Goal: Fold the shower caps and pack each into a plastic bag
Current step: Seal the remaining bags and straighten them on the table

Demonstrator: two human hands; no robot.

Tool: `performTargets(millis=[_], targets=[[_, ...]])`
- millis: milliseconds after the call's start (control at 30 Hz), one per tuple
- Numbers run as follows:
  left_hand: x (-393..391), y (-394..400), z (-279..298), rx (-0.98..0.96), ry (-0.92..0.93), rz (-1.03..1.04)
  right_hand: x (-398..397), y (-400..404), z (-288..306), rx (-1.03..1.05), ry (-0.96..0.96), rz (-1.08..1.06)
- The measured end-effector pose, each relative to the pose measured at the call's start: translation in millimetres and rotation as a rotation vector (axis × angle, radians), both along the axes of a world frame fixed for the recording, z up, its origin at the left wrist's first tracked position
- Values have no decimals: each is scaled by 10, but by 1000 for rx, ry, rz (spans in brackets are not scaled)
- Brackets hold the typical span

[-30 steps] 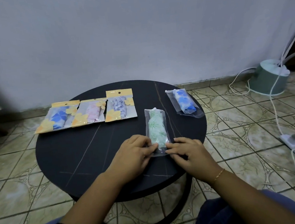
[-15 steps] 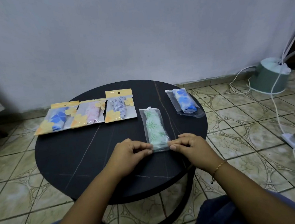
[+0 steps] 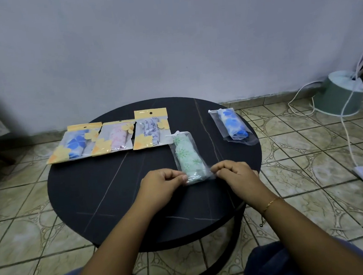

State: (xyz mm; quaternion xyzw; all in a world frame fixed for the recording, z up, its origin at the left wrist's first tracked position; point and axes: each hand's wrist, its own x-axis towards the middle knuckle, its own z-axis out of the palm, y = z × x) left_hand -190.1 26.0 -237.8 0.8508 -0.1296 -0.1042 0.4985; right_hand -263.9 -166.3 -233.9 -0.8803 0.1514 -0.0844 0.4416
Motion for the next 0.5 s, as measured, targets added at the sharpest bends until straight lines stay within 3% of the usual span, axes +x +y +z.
performTargets(millis=[300,500], targets=[[-18,28,61,44,42,-58,102,61,29,-328,115,16],[-62,-42,83,127,-11,87,174,168,57,-563,210,-2]])
